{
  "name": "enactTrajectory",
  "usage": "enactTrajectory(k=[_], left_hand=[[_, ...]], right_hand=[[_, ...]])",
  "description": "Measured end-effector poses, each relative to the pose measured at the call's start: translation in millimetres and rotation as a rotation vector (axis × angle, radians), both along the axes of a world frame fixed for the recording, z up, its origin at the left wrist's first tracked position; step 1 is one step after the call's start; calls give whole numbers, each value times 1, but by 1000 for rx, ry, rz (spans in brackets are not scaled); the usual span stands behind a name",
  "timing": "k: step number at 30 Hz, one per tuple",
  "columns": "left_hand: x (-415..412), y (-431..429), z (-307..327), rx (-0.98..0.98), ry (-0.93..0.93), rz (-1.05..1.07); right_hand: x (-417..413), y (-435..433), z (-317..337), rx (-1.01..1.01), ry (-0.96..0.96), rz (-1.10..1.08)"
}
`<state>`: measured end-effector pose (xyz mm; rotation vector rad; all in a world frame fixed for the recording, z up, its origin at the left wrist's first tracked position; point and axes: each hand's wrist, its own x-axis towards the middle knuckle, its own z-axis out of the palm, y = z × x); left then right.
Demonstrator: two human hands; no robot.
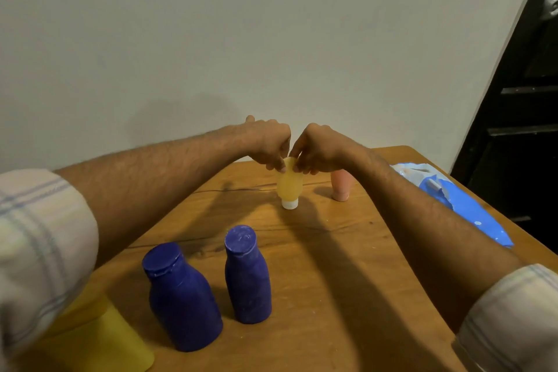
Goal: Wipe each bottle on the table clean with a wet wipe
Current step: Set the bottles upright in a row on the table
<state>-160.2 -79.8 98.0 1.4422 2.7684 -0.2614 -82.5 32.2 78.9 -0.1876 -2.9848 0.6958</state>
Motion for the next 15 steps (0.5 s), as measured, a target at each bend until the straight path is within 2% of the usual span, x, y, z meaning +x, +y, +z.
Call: enactTrajectory(k=[7,11,15], left_hand=[[0,-6,9,-9,45,28],[8,-21,24,-13,68,51],[21,-49,50,42,-41,77]], right_hand=[[2,-2,3,35,-8,-7],[9,-3,17,48,59,-34],[28,-15,48,1,161,-20]])
